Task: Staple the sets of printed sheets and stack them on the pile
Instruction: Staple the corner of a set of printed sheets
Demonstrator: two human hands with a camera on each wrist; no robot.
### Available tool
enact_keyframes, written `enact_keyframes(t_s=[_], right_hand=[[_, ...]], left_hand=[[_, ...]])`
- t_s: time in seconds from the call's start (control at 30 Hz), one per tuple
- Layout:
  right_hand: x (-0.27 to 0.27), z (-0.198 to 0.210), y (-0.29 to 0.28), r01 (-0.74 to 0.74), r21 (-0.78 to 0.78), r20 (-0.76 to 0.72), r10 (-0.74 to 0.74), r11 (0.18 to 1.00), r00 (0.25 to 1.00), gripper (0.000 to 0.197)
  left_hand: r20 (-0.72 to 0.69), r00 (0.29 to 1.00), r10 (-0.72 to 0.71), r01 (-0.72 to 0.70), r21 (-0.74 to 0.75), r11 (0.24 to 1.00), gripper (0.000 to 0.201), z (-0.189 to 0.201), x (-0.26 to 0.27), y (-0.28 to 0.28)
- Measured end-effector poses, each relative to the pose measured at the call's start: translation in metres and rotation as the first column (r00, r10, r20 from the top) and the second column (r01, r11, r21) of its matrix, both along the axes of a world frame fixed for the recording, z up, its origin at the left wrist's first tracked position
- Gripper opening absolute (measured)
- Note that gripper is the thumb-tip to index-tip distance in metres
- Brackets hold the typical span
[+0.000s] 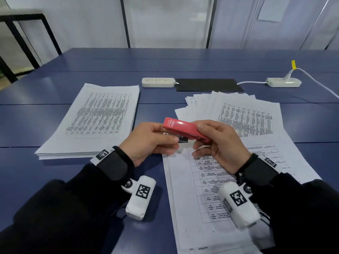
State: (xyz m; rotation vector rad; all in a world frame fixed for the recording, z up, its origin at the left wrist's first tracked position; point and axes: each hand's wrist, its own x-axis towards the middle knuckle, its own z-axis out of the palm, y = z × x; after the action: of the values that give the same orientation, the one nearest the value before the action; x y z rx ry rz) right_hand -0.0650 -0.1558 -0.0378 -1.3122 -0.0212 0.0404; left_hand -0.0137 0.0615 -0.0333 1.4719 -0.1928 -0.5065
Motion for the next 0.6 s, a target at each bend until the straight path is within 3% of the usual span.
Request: enact_keyframes(t_s=[0.2,0.6], right_hand=[[-0.0036,0.0010,0.0033,-0.034,-0.040,0.026,0.035,0.999,0.999,0.048],[-0.0066,0.0011,0.0063,0.025,-0.072,0.073,-0.020,0.997,0.997,0.053]], left_hand=[[0.004,1.000,-0.018,0.018,0.053,0.998,0.028,0.0005,-0.0034,-0.0011],[0.033,0.999,0.023,-0.027,0.111,0.993,0.010,0.0067,-0.0055,0.0011]])
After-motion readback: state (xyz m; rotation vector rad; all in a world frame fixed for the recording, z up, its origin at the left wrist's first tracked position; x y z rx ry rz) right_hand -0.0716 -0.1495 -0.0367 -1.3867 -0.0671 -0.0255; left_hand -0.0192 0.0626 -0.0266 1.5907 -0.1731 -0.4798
